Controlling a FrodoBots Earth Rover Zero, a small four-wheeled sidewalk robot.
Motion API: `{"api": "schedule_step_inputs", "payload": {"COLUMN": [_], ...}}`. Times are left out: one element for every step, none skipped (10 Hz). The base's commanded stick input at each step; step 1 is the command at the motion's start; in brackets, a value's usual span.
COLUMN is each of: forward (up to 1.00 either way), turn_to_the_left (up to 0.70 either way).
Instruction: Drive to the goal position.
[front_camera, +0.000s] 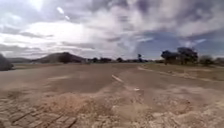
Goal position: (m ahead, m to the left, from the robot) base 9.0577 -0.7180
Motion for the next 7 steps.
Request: {"api": "schedule_step_inputs", "payload": {"forward": [1.0, 1.0, 1.0, 1.0, 1.0, 1.0, 1.0], "turn_to_the_left": [0.0, 0.0, 0.0, 0.0, 0.0, 0.0, 0.0]}}
